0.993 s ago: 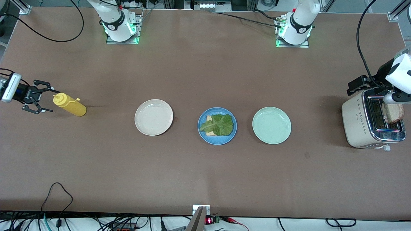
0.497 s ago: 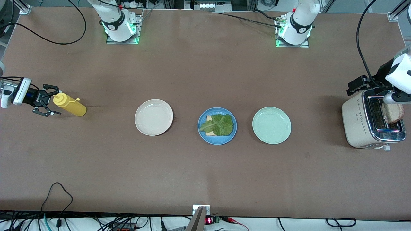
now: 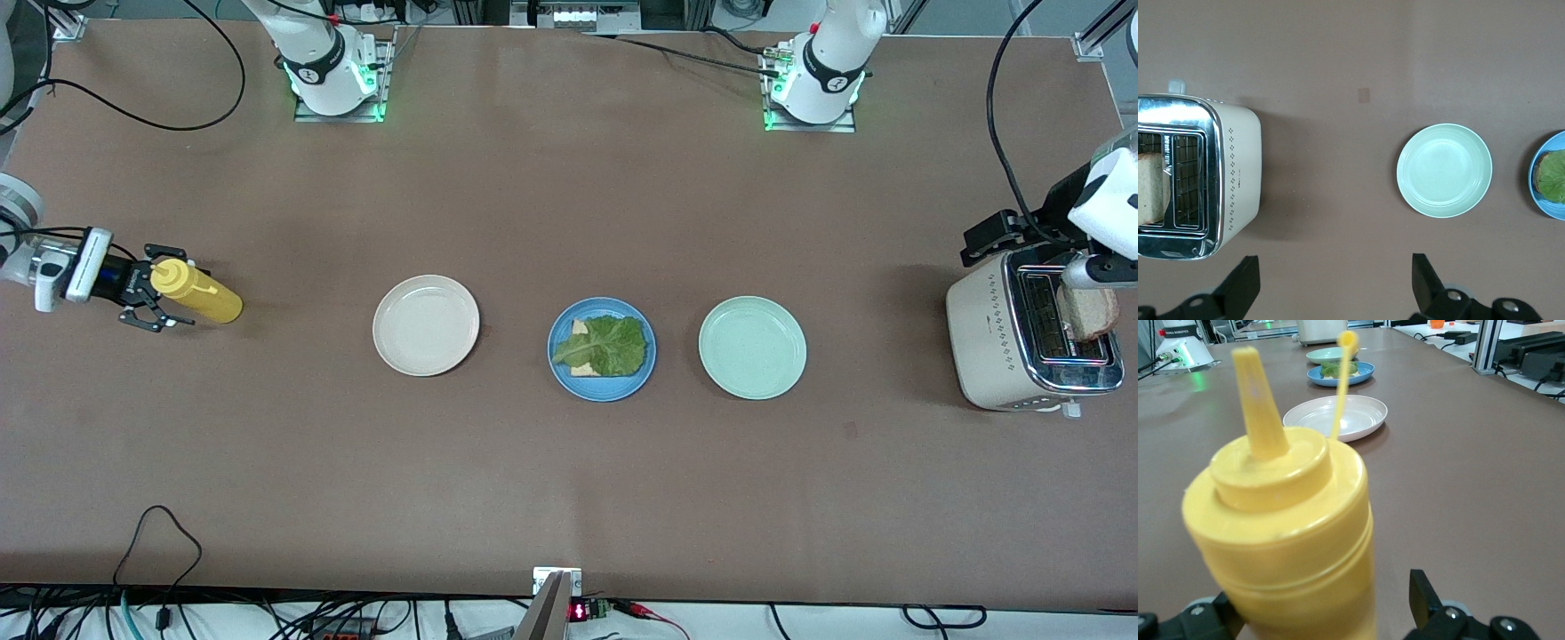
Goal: Make sandwich in blue plate with both arms
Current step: 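Grasp the yellow mustard bottle with the right gripper and lift it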
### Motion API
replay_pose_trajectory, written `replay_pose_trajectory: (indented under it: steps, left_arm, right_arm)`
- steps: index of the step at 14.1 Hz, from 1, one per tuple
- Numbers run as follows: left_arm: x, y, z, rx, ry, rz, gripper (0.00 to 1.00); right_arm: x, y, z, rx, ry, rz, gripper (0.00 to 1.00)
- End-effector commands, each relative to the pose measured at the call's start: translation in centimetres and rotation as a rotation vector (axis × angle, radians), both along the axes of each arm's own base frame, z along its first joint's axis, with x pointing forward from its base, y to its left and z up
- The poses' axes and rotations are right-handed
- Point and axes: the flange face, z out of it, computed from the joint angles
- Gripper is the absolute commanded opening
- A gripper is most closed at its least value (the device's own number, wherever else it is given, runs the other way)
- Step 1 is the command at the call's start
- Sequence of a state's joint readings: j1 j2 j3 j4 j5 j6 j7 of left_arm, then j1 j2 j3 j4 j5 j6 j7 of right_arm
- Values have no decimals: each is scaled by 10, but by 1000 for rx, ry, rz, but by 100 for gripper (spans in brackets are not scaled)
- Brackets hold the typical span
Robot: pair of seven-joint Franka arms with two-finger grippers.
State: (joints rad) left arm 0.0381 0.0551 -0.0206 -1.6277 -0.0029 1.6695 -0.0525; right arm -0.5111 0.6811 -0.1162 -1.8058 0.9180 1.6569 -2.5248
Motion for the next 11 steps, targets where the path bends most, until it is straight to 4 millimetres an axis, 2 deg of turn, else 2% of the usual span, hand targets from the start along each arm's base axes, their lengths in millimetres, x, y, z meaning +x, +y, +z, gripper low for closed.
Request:
replay_pose_trajectory:
  steps: [1, 2, 4, 6, 7, 9, 11]
  left_arm:
    - [-4, -1, 7, 22, -14, -23, 100]
    - [-4, -2, 8, 17, -16, -23, 100]
    - [-4, -2, 8, 16, -16, -23, 100]
    - [-4, -2, 8, 16, -16, -23, 100]
    - [-4, -1, 8, 14, -16, -21, 100]
    - [-4, 0, 8, 13, -16, -19, 100]
    - [-4, -1, 9, 14, -18, -21, 100]
  right_arm:
    - [10, 12, -7, 22, -18, 15, 100]
    - [10, 12, -7, 21, -19, 16, 90]
    - [15, 22, -7, 15, -16, 36, 47]
    - [23, 36, -6, 6, -11, 60, 17]
    - [29, 43, -2, -12, -13, 71, 9]
    - [43, 60, 14, -48, -27, 90, 5]
    - [64, 81, 50, -145, -29, 98, 4]
